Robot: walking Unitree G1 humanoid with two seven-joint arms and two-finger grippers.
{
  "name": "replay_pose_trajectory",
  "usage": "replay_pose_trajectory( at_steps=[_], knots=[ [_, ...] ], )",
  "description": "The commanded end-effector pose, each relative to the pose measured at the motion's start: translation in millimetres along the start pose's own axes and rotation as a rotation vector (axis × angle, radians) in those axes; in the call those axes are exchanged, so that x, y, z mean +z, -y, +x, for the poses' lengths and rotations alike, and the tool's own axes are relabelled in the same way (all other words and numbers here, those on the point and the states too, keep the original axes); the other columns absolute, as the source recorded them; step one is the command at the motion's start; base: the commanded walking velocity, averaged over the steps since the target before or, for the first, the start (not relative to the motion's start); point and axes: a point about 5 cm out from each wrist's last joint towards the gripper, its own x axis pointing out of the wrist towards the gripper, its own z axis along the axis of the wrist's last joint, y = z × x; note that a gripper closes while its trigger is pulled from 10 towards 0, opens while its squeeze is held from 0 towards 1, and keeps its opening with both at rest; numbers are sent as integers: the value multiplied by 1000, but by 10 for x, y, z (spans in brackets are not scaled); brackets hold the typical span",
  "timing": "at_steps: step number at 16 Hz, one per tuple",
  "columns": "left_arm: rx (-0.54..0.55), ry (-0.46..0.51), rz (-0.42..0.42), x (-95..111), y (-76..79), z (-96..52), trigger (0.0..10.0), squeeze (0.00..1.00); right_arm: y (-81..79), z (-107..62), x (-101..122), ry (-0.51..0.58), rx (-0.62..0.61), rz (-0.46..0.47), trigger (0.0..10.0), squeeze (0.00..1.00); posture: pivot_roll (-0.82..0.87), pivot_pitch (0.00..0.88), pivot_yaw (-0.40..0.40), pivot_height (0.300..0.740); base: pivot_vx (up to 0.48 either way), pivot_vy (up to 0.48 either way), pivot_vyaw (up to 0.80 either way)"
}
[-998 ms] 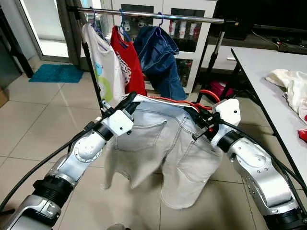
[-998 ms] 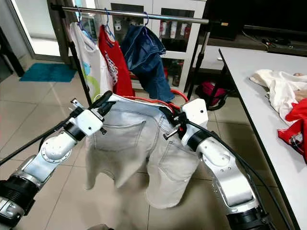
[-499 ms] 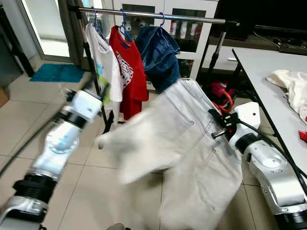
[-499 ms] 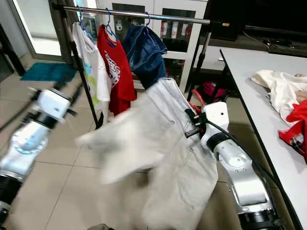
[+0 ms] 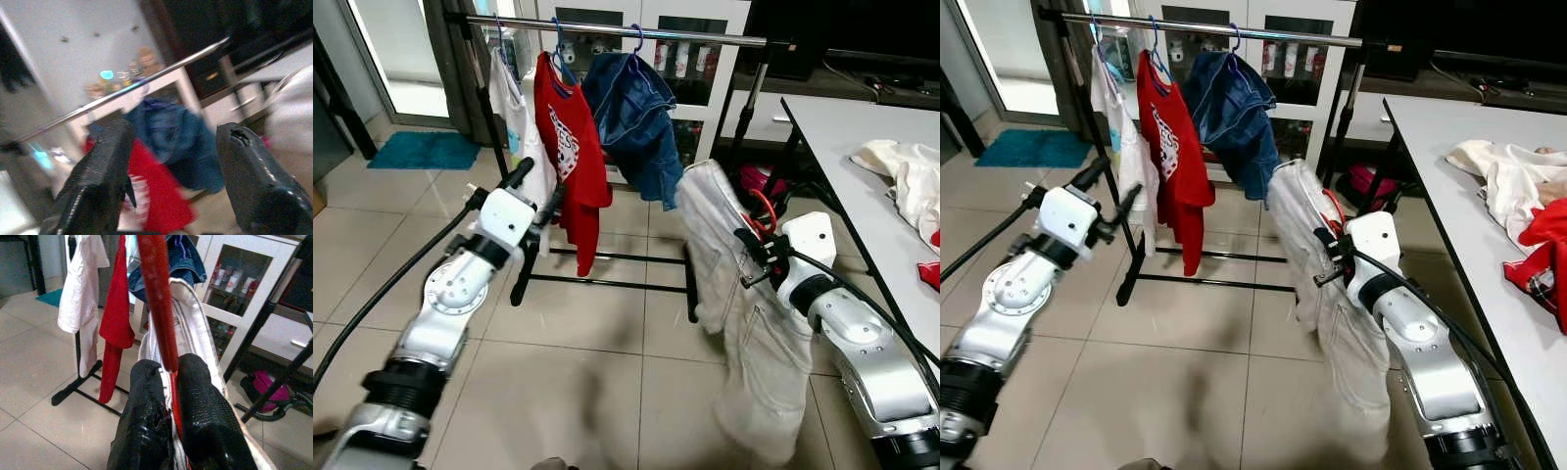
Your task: Hang hanger
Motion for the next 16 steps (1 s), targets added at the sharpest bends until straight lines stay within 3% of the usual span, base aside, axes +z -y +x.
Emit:
replay_pose_trajectory(
  at_steps=[1, 3, 7, 8, 10, 11, 13, 14, 15, 16],
  knots=[
    [-29, 25, -52, 63, 20, 45, 10000, 1000, 6, 48, 164, 69, 12, -32, 10000, 0, -108, 0, -36, 740, 0, 0, 0],
    [-70, 47, -122, 114, 47, 107, 10000, 1000, -59, 99, 269, 115, 71, -39, 10000, 0, -109, 0, -32, 740, 0, 0, 0],
    [-213, 46, -156, 162, 85, 169, 10000, 1000, -212, 128, 376, 149, 200, -89, 10000, 0, -107, 0, -30, 740, 0, 0, 0],
    [-380, 41, -209, 191, 163, 143, 10000, 1000, -294, 117, 447, 177, 278, -98, 10000, 0, -105, 0, -29, 740, 0, 0, 0],
    [-474, 43, -203, 215, 196, 116, 10000, 1000, -324, 102, 489, 195, 319, -102, 10000, 0, -104, 0, -29, 740, 0, 0, 0],
    [-498, 51, -156, 232, 122, 129, 10000, 945, -368, 32, 538, 228, 407, -119, 10000, 0, -104, 0, -26, 740, 0, 0, 0],
    [-568, 62, -96, 289, -22, 169, 10000, 400, -414, -80, 547, 244, 537, -183, 10000, 0, -103, 0, -26, 740, 0, 0, 0],
    [-667, 49, -119, 307, -18, 148, 10000, 4, -420, -104, 548, 246, 576, -204, 10000, 0, -103, 0, -23, 740, 0, 0, 0],
    [-721, 37, -122, 311, -12, 135, 10000, 0, -422, -116, 560, 251, 595, -209, 10000, 0, -103, 0, -23, 740, 0, 0, 0],
    [-851, 3, -152, 301, 9, 90, 10000, 0, -433, -147, 601, 269, 643, -227, 10000, 0, -103, 0, -23, 740, 0, 0, 0]
  ],
)
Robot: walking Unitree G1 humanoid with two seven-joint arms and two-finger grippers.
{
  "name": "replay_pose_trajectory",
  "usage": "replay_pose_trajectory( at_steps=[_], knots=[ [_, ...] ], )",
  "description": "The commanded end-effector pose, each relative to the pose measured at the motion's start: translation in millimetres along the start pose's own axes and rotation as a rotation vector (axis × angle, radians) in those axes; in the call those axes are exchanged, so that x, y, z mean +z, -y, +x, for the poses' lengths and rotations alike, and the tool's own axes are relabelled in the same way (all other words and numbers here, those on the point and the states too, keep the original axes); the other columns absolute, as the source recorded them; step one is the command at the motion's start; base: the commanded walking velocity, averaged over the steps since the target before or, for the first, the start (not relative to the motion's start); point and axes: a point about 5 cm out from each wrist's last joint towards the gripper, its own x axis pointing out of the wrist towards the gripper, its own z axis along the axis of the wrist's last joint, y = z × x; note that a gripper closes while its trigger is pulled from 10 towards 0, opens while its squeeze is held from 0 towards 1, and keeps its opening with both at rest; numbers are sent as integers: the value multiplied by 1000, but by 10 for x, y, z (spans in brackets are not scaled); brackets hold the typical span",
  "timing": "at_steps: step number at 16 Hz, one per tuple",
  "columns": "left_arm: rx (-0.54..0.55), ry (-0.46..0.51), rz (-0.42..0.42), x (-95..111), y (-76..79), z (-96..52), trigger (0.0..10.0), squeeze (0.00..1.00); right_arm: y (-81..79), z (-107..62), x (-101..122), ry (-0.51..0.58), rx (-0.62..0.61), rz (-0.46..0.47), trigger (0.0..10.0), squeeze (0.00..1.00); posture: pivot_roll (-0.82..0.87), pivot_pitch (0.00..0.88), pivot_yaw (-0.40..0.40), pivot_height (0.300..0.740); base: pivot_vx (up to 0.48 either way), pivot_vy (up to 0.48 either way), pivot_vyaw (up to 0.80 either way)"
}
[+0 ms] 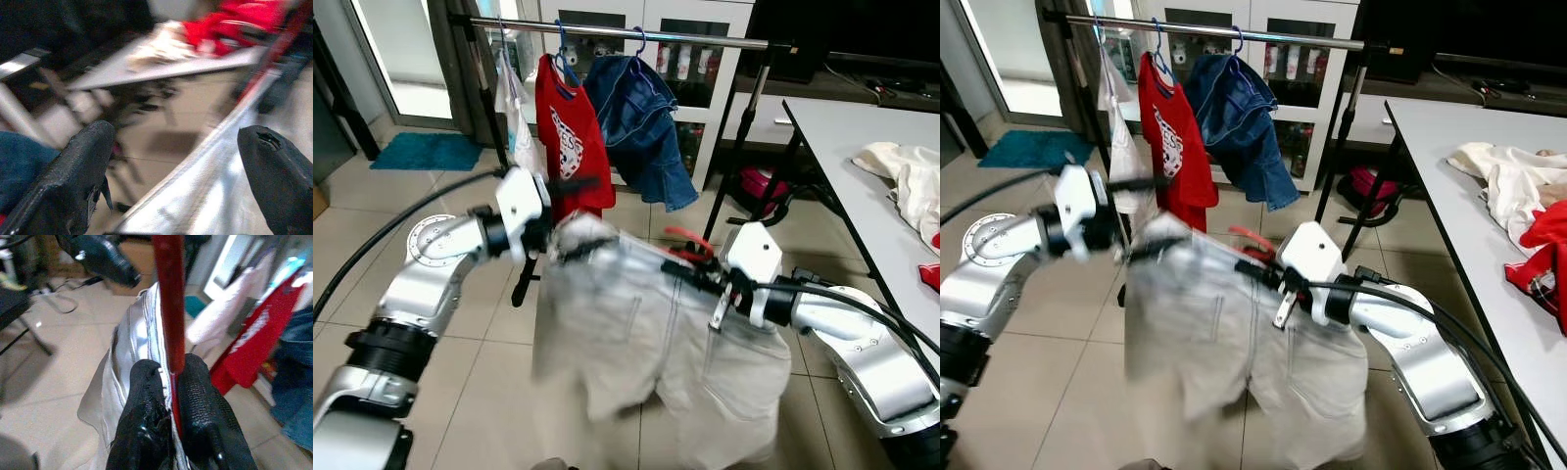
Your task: Hang hanger
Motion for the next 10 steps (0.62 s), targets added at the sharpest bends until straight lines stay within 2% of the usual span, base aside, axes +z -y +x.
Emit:
replay_pose_trajectory(
  at_steps=[1, 3, 5, 7, 8, 9, 10],
  knots=[
    [-117, 9, -59, 61, 28, 17, 10000, 0, 8, -27, 214, 94, 42, -74, 10000, 0, -104, 0, -24, 740, 0, 0, 0],
    [-243, 52, -157, 157, 76, 71, 10000, 0, -16, -48, 237, 95, 106, -100, 10000, 0, -104, 0, -24, 740, 0, 0, 0],
    [-336, 34, -205, 154, 110, 108, 10000, 0, -18, -51, 233, 90, 144, -121, 10000, 0, -103, 0, -25, 740, 0, 0, 0],
    [-433, -131, -141, -38, 202, 115, 10000, 0, -17, -50, 254, 96, 165, -131, 10000, 0, -103, 0, -26, 740, 0, 0, 0],
    [-475, -201, -115, -123, 245, 105, 9608, 0, -22, -50, 277, 104, 175, -134, 10000, 0, -105, 0, -23, 740, 0, 0, 0],
    [-489, -218, -110, -143, 254, 101, 9608, 0, -24, -51, 283, 106, 177, -136, 10000, 0, -105, 0, -23, 740, 0, 0, 0],
    [-504, -239, -103, -153, 251, 97, 0, 0, -28, -50, 290, 108, 181, -137, 10000, 0, -109, 0, -19, 740, 0, 0, 0]
  ],
)
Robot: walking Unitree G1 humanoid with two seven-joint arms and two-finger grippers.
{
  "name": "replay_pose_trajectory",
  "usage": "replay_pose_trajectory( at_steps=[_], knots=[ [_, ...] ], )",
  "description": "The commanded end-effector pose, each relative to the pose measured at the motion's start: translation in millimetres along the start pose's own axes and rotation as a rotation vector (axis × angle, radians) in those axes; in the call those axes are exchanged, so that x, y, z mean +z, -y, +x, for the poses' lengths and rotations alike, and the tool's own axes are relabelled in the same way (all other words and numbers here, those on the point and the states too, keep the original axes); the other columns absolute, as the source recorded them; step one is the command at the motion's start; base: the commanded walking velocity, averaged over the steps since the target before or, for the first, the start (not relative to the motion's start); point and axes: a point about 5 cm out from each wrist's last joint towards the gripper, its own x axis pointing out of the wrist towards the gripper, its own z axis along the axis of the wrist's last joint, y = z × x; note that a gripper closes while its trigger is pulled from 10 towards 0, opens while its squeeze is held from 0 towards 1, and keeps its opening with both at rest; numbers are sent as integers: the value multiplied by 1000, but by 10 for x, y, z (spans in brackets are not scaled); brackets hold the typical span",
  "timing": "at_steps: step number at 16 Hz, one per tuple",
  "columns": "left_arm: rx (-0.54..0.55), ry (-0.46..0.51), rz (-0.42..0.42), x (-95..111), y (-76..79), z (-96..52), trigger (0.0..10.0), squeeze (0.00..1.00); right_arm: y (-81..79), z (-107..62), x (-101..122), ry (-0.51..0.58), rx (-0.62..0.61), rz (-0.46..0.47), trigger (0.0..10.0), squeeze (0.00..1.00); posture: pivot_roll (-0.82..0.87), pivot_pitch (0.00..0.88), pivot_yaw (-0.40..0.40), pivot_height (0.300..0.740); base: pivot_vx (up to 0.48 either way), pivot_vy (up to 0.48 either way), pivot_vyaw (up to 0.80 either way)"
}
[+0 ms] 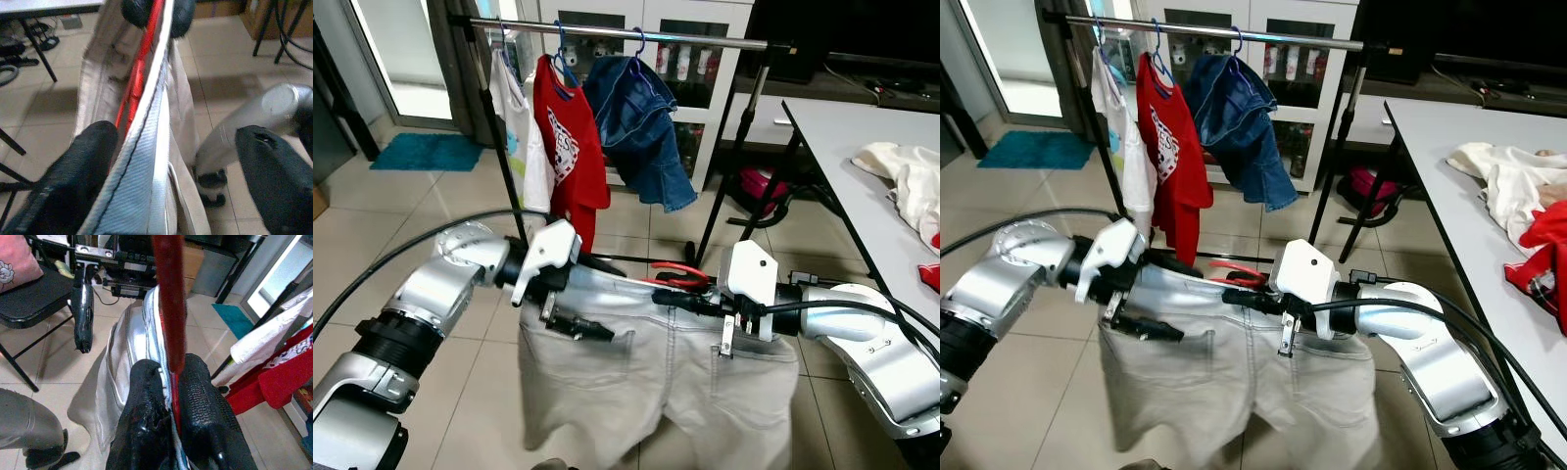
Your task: Hang hanger
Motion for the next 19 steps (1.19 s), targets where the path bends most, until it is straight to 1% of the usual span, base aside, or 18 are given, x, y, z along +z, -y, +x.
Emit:
replay_pose_trajectory(
  at_steps=[1, 4, 6, 7, 8, 9, 10, 13, 15, 16, 19],
  knots=[
    [-5, -30, 13, 26, -27, -40, 0, 0, 58, -8, 176, 57, -1, -71, 10000, 0, -109, 0, -19, 740, 0, 0, 0],
    [5, -5, 51, 65, -84, -36, 0, 0, 45, -4, 180, 61, 8, -72, 10000, 0, -109, 0, -17, 740, 0, 0, 0],
    [-20, -19, 48, 39, -70, -11, 0, 0, 41, 2, 181, 64, 15, -68, 10000, 0, -106, 0, -19, 740, 0, 0, 0],
    [-16, -28, 47, 27, -72, -5, 0, 0, 39, 4, 181, 65, 18, -68, 10000, 0, -104, 0, -20, 740, 0, 0, 0],
    [10, -57, 45, -2, -96, 1, 0, 0, 34, 9, 184, 68, 25, -67, 10000, 0, -103, 0, -22, 740, 0, 0, 0],
    [68, -112, 55, -47, -157, -6, 0, 0, 28, 12, 187, 69, 33, -68, 10000, 0, -103, 0, -22, 740, 0, 0, 0],
    [84, -139, 65, -66, -182, -20, 0, 0, 20, 13, 193, 70, 44, -67, 10000, 0, -103, 0, -26, 740, 0, 0, 0],
    [85, -135, 75, -59, -193, -24, 0, 0, 10, 14, 197, 72, 58, -65, 10000, 0, -103, 0, -28, 740, 0, 0, 0],
    [106, -126, 100, -45, -219, 0, 0, 0, 7, 17, 190, 68, 63, -67, 10000, 0, -103, 0, -30, 740, 0, 0, 0],
    [115, -115, 113, -38, -237, 16, 0, 0, 6, 21, 188, 67, 65, -66, 10000, 0, -103, 0, -31, 740, 0, 0, 0],
    [105, -80, 114, -10, -236, 32, 0, 0, 5, 21, 183, 68, 67, -64, 10000, 0, -102, 0, -32, 740, 0, 0, 0]
  ],
)
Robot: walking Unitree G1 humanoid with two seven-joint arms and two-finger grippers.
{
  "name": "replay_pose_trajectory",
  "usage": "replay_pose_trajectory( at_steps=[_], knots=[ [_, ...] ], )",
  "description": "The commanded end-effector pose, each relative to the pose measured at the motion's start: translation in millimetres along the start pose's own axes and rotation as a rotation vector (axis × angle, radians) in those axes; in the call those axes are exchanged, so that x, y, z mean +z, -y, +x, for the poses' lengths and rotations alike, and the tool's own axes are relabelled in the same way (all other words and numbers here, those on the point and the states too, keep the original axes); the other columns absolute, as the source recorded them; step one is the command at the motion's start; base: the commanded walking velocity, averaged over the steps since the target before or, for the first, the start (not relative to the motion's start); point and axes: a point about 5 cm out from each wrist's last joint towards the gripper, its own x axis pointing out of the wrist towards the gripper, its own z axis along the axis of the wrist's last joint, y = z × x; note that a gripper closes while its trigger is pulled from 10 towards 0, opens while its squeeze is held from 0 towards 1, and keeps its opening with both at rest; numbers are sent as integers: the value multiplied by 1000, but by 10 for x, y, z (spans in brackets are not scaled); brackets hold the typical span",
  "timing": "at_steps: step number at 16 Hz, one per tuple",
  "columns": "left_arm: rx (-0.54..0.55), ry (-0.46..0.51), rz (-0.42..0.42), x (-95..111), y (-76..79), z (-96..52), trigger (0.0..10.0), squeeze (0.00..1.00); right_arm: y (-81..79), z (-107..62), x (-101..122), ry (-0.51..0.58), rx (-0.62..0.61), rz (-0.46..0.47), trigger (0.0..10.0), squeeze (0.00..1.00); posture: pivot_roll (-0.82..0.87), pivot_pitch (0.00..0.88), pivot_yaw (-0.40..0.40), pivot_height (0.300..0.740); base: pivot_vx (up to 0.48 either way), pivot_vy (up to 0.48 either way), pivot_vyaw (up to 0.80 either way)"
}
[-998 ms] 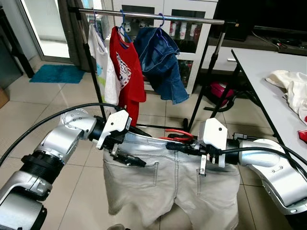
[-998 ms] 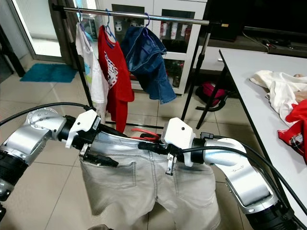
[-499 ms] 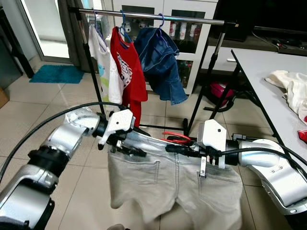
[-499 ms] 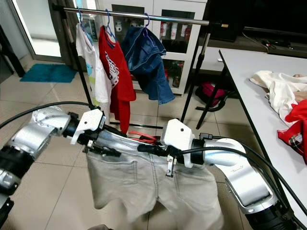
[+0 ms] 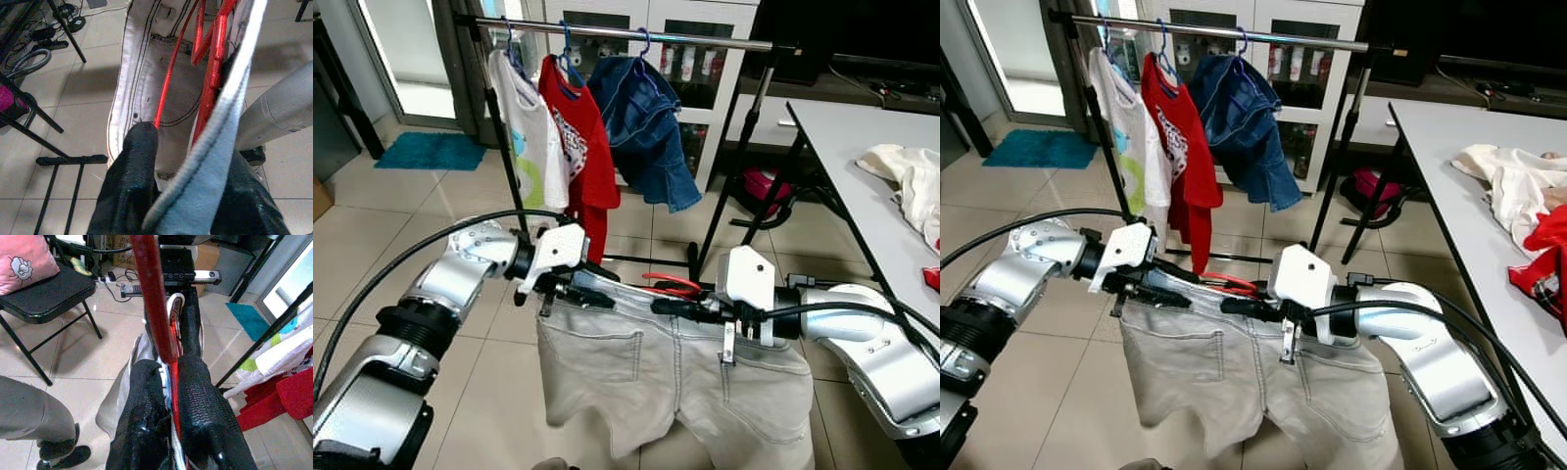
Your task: Hang hanger
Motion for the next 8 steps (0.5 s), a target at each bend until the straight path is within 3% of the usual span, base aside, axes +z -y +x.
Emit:
replay_pose_trajectory(
  at_steps=[1, 8],
  knots=[
    [-8, 23, 27, 81, -38, -1, 0, 0, 31, 20, 183, 69, 11, -68, 10000, 0, -101, 0, -33, 740, 0, 0, 0],
    [-17, 28, 23, 62, -31, -2, 0, 0, 42, 37, 186, 77, 8, -67, 10000, 0, -100, 0, -37, 740, 0, 0, 0]
  ],
)
